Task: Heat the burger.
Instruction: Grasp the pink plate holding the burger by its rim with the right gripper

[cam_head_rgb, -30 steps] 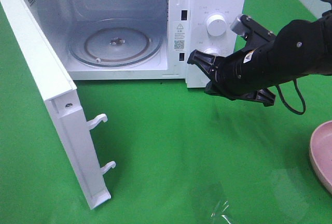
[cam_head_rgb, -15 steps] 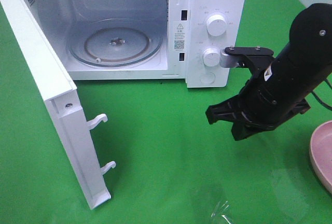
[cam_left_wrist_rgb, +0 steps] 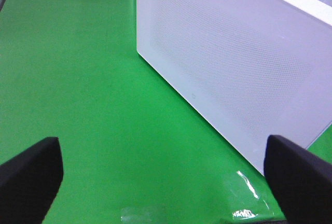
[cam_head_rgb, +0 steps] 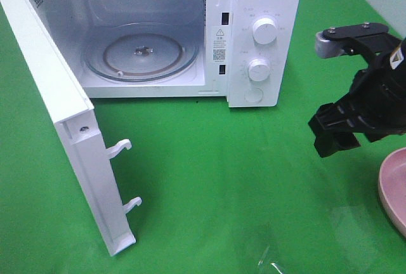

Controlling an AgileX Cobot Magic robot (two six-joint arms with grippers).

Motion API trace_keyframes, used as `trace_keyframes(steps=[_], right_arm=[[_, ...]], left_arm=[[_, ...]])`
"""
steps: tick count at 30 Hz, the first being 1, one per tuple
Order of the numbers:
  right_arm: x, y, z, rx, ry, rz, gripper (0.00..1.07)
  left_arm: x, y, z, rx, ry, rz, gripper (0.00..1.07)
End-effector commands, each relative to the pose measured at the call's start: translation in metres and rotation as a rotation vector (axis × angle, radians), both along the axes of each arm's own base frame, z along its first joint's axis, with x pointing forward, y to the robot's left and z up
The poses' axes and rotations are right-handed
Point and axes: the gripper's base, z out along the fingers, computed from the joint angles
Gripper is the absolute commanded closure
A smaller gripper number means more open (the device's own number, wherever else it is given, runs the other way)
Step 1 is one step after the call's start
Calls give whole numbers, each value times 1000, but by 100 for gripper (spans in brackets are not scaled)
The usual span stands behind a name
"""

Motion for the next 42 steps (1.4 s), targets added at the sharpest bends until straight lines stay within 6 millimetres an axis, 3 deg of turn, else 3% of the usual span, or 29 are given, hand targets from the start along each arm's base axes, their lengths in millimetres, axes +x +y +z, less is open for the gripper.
trace_keyframes(steps=[1, 17, 22, 30, 42], right_arm=[[-2, -17, 1, -52, 47, -31, 6], [-3, -63, -4, -78, 133, -207, 12], [-5, -67, -12, -75, 130, -218, 13], [-3, -67, -46, -79, 207, -241, 16], [6, -66, -72, -80, 258, -246, 19]], left_arm=[[-1, 0, 0, -6, -25, -5, 9], [-1, 0, 0, -6, -25, -5, 9], [-1, 0, 0, -6, -25, -5, 9], [-1, 0, 0, -6, -25, -5, 9], [-1, 0, 0, -6, -25, -5, 9]])
